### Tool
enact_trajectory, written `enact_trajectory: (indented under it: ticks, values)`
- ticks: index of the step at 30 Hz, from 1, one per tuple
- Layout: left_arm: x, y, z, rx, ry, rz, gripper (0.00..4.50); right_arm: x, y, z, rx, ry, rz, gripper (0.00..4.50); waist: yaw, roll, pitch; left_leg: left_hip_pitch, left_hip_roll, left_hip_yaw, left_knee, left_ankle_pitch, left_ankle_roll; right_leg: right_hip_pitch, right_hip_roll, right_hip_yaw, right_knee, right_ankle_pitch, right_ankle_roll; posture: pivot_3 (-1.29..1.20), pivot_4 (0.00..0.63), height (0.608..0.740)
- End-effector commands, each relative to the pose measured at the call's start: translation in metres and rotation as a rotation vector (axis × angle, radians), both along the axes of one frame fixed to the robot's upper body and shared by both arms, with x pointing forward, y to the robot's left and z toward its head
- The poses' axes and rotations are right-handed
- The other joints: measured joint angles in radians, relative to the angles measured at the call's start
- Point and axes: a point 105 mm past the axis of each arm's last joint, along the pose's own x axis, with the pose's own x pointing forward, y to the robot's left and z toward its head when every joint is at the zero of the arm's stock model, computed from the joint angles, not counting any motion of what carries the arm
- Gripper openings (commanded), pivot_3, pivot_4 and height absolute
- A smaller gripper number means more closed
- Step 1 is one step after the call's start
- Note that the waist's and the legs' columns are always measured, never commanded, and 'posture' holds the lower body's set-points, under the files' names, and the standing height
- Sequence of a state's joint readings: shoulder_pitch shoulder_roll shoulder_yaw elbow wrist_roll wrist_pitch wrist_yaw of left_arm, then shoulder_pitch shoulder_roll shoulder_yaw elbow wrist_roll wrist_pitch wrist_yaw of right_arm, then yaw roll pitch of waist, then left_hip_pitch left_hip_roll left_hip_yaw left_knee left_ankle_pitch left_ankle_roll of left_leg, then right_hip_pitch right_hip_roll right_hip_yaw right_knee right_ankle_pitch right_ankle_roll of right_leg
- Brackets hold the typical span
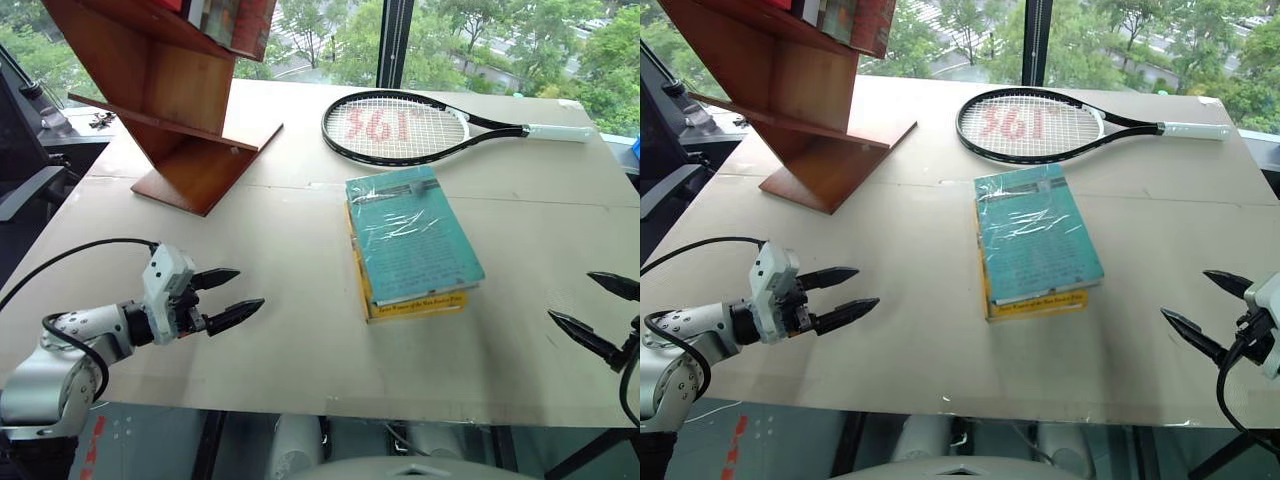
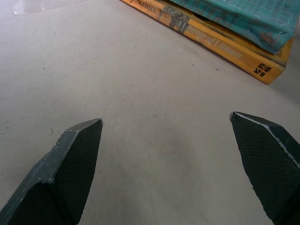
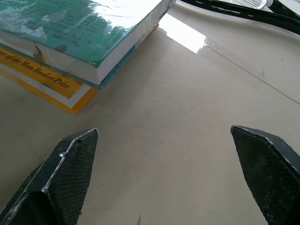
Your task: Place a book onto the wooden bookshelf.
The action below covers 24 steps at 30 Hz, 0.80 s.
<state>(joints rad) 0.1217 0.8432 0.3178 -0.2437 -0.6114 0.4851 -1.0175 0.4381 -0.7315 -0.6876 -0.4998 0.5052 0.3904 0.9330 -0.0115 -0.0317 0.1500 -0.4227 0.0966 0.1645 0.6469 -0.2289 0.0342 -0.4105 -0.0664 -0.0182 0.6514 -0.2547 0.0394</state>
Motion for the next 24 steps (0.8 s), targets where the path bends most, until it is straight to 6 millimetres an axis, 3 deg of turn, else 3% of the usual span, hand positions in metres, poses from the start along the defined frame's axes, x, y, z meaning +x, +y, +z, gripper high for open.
enact_trajectory:
  ticks: [1,7,8,10,12,16,18,24]
  values:
    - [-0.002,-0.007,0.017,0.020,-0.063,-0.035,4.48,0.009,0.008,0.004,-0.014,-0.059,-0.022,4.50,0.000,0.000,0.000,0.000,0.000,0.000,0.000,0.000,0.000,0.000,0.000,0.000,0.000,0.000,0.000,0.00,0.150,0.740]
    - [-0.009,-0.037,0.037,-0.007,-0.132,-0.154,4.48,0.044,0.034,0.013,0.009,-0.034,-0.065,4.50,-0.006,0.002,-0.002,0.000,0.001,-0.001,0.002,-0.001,-0.002,0.000,-0.002,-0.001,0.003,0.000,0.000,0.00,0.150,0.740]
    - [-0.010,-0.041,0.040,-0.009,-0.143,-0.172,4.50,0.049,0.035,0.014,0.014,-0.021,-0.073,4.25,-0.004,0.002,-0.002,0.001,-0.002,-0.002,0.002,-0.001,-0.002,0.000,-0.002,0.000,0.003,0.000,0.000,0.00,0.150,0.740]
    - [-0.014,-0.048,0.042,0.015,-0.166,-0.222,4.50,0.064,0.032,0.015,-0.027,0.001,-0.112,3.66,-0.002,0.002,-0.002,0.000,-0.002,-0.003,0.002,-0.001,-0.002,0.000,-0.002,-0.001,0.003,0.000,0.000,0.00,0.150,0.740]
    - [-0.018,-0.052,0.043,0.022,-0.182,-0.249,4.50,0.081,0.031,0.015,-0.061,0.012,-0.150,2.75,-0.002,0.002,-0.001,-0.001,-0.003,-0.003,0.002,0.002,0.003,0.000,-0.002,-0.001,0.003,0.000,0.000,0.00,0.150,0.740]
    - [-0.027,-0.056,0.047,0.026,-0.181,-0.274,4.50,0.114,0.041,0.009,-0.142,0.040,-0.170,0.76,-0.007,0.002,-0.001,-0.005,-0.003,-0.004,0.003,0.003,0.002,-0.003,-0.001,-0.002,0.003,0.000,0.000,0.00,0.150,0.740]
    - [-0.030,-0.053,0.048,0.027,-0.185,-0.264,4.50,0.132,0.056,0.006,-0.144,0.041,-0.133,0.04,-0.007,0.002,-0.001,-0.007,-0.003,-0.005,0.003,0.004,-0.001,-0.004,-0.001,-0.003,0.003,0.000,0.000,0.00,0.150,0.740]
    - [-0.031,-0.042,0.043,0.045,-0.190,-0.201,4.50,0.150,0.110,0.001,-0.153,0.034,0.087,0.04,0.000,0.003,-0.001,-0.009,-0.003,-0.006,0.003,0.005,-0.001,-0.004,0.000,-0.005,0.004,0.000,0.001,0.00,0.150,0.740]
